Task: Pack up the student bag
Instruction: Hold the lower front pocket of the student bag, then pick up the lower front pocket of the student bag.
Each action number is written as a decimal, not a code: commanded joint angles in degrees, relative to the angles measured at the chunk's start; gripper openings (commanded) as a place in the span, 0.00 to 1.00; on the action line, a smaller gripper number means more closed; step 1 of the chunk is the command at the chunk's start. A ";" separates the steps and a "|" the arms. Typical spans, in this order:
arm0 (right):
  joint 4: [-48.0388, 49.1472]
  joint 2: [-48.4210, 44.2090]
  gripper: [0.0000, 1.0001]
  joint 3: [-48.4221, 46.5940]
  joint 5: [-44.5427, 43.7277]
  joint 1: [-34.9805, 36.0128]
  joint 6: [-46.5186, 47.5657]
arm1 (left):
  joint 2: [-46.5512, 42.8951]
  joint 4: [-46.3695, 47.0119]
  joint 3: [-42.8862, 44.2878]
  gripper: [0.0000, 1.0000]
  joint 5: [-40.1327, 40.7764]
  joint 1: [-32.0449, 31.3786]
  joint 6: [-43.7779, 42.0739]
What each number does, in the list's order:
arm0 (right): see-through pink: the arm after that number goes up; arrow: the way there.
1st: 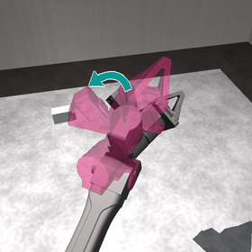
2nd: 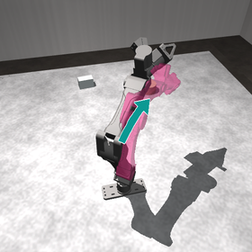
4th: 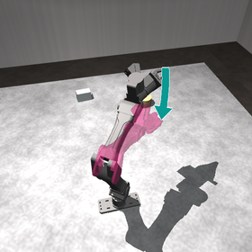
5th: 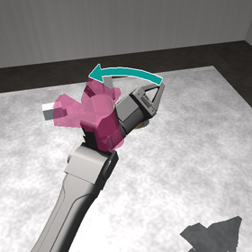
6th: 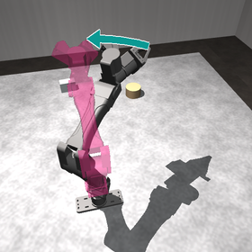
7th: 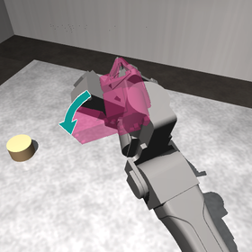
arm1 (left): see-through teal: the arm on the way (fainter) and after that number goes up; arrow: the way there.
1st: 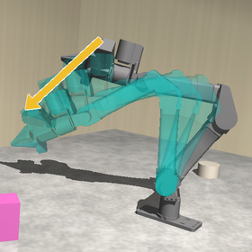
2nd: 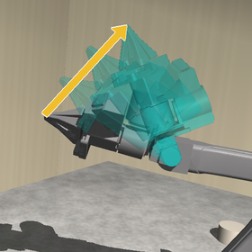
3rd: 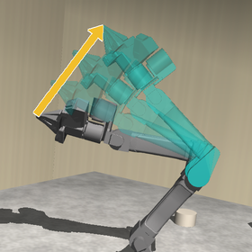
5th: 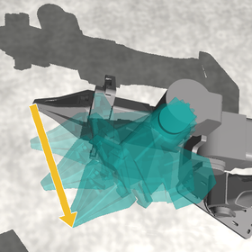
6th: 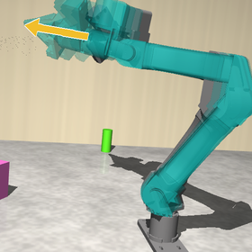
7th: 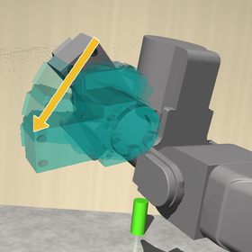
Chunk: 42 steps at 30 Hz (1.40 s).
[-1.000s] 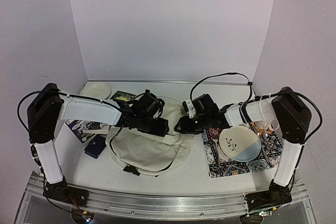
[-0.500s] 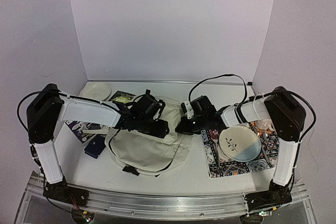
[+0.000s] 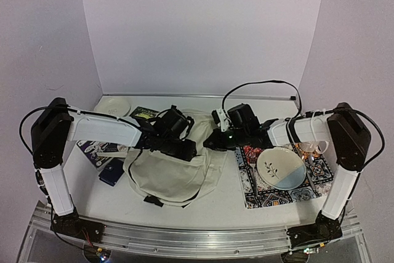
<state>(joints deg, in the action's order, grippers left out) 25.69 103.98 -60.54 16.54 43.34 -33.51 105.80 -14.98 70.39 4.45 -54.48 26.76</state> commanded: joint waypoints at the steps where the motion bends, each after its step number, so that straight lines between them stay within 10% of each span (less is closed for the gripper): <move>1: 4.89 -4.23 0.00 0.00 0.79 0.36 1.63 | -2.30 -0.71 -2.93 0.52 -2.16 -0.14 1.79; 42: 7.14 -5.04 0.00 0.78 2.43 0.44 3.63 | -1.47 18.53 -6.82 0.42 -16.11 2.89 16.21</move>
<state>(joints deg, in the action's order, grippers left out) 27.94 102.54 -59.55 17.61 43.77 -30.43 104.44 0.37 64.36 -11.43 -51.91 41.23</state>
